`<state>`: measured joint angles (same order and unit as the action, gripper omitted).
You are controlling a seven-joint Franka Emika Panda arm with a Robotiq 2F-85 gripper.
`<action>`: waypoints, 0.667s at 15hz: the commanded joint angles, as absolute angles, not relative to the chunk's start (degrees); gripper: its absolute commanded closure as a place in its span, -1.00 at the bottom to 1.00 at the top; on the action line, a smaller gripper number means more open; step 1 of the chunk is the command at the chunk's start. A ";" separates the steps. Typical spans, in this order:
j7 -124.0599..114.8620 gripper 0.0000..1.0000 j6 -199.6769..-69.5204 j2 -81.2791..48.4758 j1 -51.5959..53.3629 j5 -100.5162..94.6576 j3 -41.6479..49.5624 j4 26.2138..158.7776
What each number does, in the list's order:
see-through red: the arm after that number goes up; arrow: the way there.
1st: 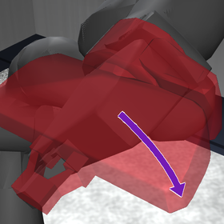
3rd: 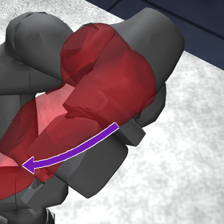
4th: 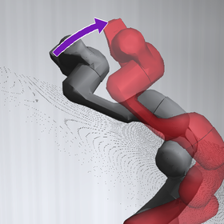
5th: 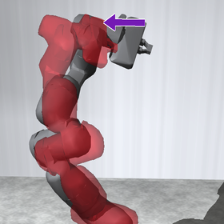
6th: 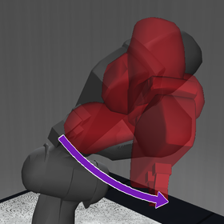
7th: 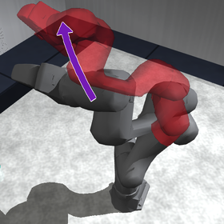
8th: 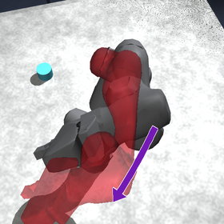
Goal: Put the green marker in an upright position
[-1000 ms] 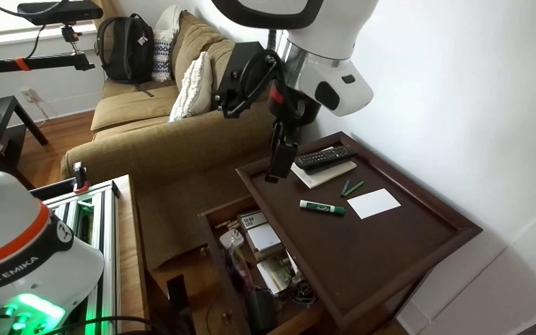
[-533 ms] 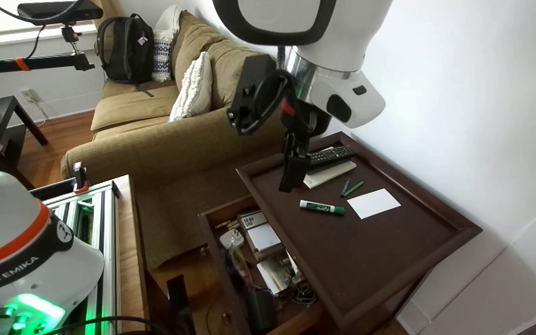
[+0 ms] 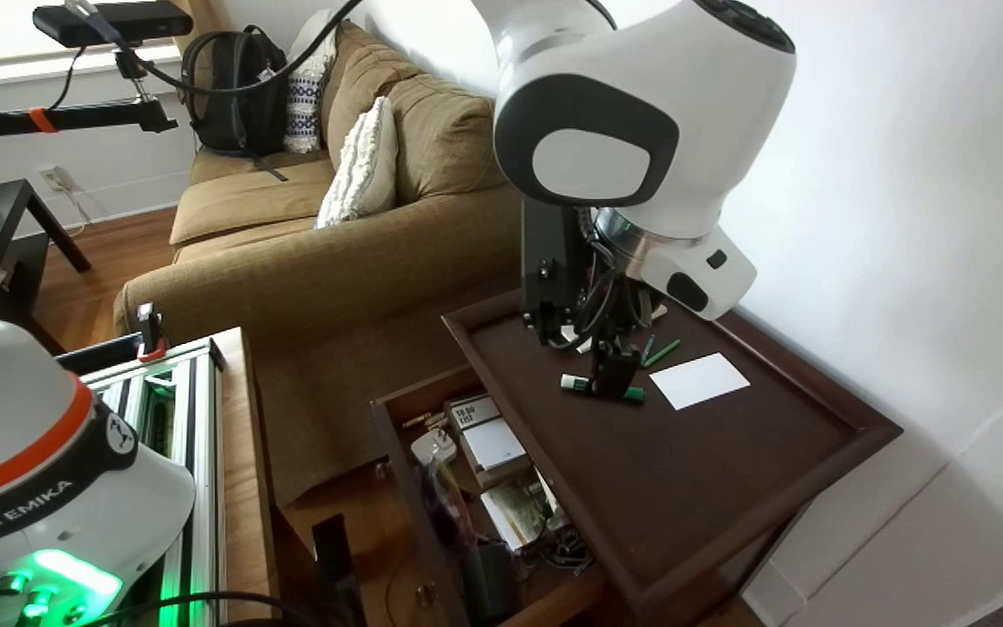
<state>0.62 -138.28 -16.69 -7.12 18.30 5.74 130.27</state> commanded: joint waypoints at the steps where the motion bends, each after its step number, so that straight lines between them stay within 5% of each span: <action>1: 2.84 -1.00 -138.64 -25.64 -8.52 20.91 3.07 122.66; 10: 2.96 -1.00 -132.54 -34.35 -10.90 20.12 0.81 112.38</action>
